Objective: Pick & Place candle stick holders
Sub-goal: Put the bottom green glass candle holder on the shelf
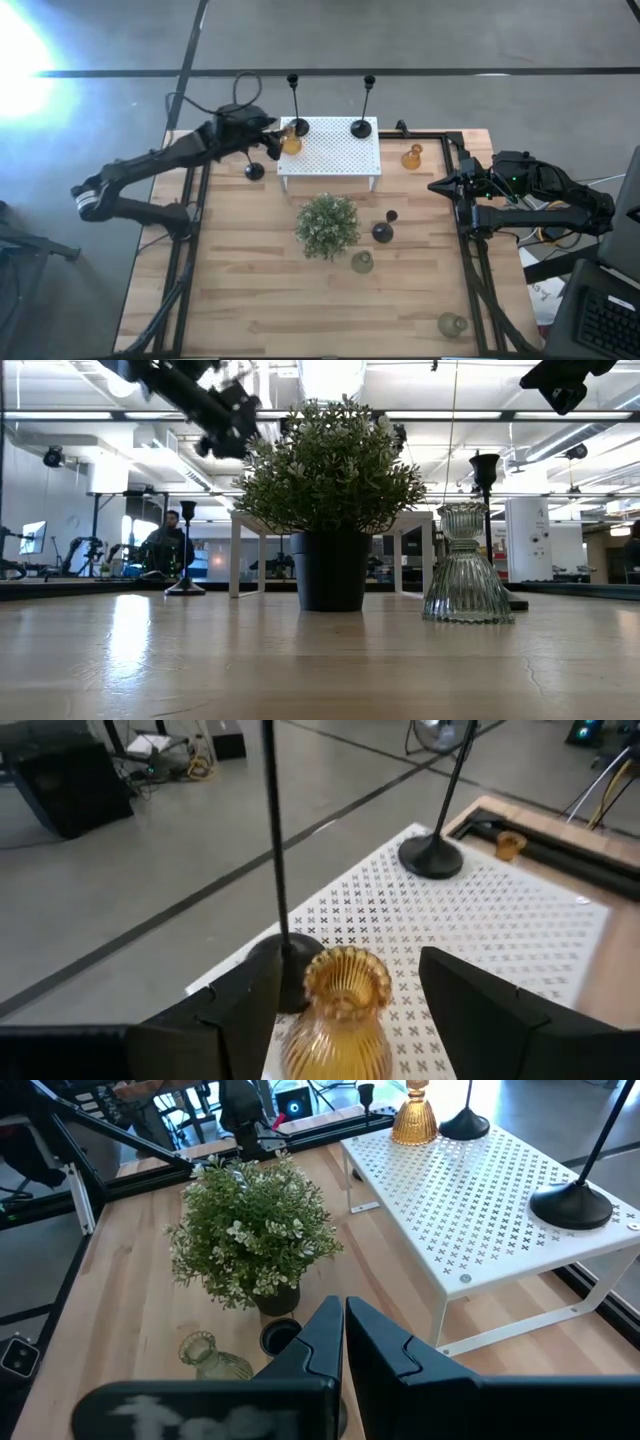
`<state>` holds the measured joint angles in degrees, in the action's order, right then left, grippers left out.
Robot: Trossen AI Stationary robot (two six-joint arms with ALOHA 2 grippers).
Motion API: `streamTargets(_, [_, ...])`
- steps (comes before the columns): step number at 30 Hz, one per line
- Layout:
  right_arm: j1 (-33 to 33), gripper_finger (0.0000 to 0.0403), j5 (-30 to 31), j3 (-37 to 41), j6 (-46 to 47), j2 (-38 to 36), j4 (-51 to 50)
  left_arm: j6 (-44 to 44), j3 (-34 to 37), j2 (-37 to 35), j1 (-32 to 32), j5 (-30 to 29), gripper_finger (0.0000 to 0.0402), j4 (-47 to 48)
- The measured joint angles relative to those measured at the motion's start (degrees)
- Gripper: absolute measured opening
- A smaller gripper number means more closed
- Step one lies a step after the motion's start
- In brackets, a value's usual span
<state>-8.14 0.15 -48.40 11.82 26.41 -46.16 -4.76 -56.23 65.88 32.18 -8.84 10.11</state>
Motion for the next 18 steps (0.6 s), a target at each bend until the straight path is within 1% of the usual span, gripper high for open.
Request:
streamTargets(2, [-0.02, 0.0013, 0.01, 0.0, 0.0, 0.0, 0.01, -0.02, 0.0, -3.49, -0.16, 0.47, 0.0243, 3.16])
streamTargets(4, [0.0, 0.0013, 0.01, 0.0, 0.0, 0.0, 0.01, -0.08, 0.01, -6.77, -0.42, 2.97, 0.0242, 6.74])
streamTargets(7, [-0.01, 0.0013, 0.0, -0.01, 0.0, 0.0, 0.01, -0.85, 0.22, -11.09, -0.7, 10.79, 0.0241, 10.59])
streamTargets(9, [0.0, 0.0013, 0.01, 0.0, 0.0, 0.0, -0.01, -1.68, 0.28, -13.36, -1.23, 16.04, 0.0241, 11.32])
streamTargets(11, [-0.01, 0.0013, 0.01, 0.0, -0.01, 0.0, 0.01, -2.51, 0.39, -15.19, -1.85, 19.21, 0.0241, 11.43])
streamTargets(13, [-0.02, 0.0013, 0.01, -0.02, -0.02, -0.02, 0.01, -3.06, 0.53, -16.7, -2.62, 20.43, 0.0241, 11.43])
streamTargets(18, [0.0, 0.0013, 0.01, -0.02, -0.02, 0.0, -0.01, -2.39, 1.28, -20.1, -3.97, 20.55, 0.0241, 11.54])
